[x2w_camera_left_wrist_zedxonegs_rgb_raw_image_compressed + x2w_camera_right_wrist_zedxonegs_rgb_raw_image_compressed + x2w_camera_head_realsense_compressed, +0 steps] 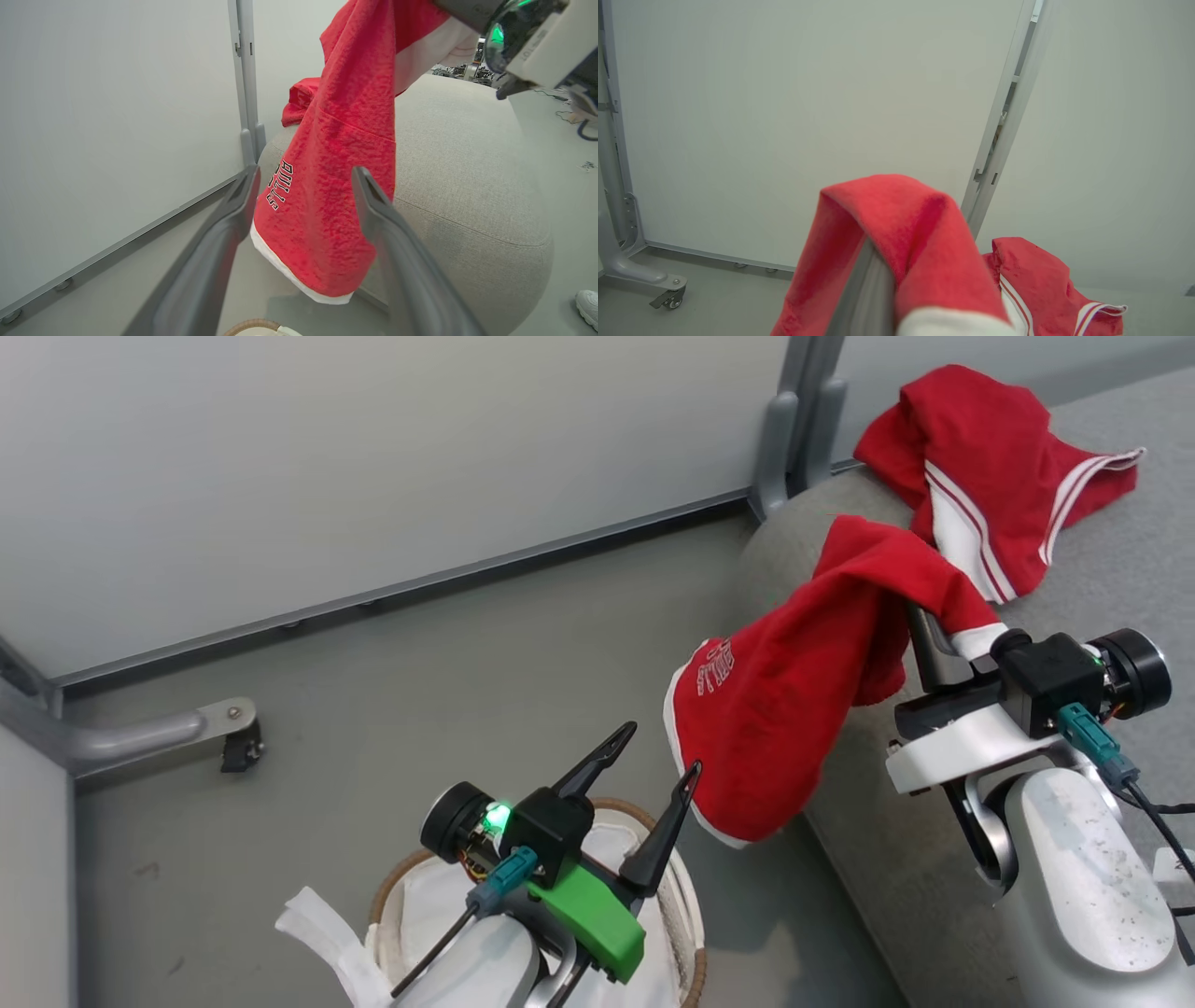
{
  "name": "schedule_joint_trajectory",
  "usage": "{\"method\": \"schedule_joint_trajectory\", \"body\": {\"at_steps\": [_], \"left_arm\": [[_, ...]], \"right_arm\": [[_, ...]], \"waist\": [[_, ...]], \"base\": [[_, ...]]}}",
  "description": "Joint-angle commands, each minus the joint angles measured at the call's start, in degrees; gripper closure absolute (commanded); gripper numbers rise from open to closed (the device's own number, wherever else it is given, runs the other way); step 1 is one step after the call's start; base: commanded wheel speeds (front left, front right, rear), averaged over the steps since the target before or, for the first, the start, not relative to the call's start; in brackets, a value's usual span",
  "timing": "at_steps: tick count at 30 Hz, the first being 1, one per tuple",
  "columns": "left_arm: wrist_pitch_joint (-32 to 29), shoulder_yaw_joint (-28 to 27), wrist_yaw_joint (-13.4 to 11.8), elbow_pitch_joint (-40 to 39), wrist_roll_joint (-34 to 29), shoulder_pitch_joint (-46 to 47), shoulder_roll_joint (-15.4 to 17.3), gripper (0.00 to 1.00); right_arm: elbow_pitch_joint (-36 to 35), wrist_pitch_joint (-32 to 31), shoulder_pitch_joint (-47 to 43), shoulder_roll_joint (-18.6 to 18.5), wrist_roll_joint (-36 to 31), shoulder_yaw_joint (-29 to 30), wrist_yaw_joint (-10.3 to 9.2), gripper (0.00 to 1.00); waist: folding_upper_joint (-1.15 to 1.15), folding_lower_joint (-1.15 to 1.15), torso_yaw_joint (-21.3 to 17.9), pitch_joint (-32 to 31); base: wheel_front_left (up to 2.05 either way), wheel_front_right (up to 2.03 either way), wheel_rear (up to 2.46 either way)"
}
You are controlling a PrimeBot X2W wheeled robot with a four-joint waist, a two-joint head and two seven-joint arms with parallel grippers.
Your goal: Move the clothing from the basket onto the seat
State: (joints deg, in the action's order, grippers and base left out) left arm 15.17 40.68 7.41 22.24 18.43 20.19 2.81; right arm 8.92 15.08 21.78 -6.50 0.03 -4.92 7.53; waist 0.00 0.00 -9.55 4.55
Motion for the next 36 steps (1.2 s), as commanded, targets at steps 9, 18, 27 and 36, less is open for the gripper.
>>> {"method": "schedule_joint_trajectory", "body": {"at_steps": [9, 18, 27, 36], "left_arm": [[0.0, 0.5, 0.1, 0.4, -0.3, 2.6, 0.2, 0.00], [0.0, -0.1, 0.1, 1.2, -2.0, 5.7, 0.2, 0.00], [0.0, -3.1, 0.1, 0.3, -3.8, 9.1, 0.2, 0.00], [0.0, -4.8, 0.1, 0.3, -6.0, 11.3, 1.5, 0.00]], "right_arm": [[-0.2, 0.1, 1.1, -0.4, 0.3, 2.0, -0.08, 1.00], [-0.9, 0.1, 7.6, -2.1, -0.2, 3.8, -0.08, 1.00], [0.4, 0.1, 23.3, -8.6, 1.8, 7.6, -0.08, 1.00], [12.3, 0.1, 41.4, -18.5, 5.6, 13.9, -0.08, 1.00]], "waist": [[0.00, 0.00, -9.1, 6.3], [0.00, 0.00, -9.9, 11.9], [0.00, 0.00, -7.4, 18.8], [0.00, 0.00, -4.3, 25.0]], "base": [[0.00, 0.00, 0.00], [0.00, 0.00, 0.00], [0.00, 0.00, 0.00], [0.00, 0.00, 0.00]]}}
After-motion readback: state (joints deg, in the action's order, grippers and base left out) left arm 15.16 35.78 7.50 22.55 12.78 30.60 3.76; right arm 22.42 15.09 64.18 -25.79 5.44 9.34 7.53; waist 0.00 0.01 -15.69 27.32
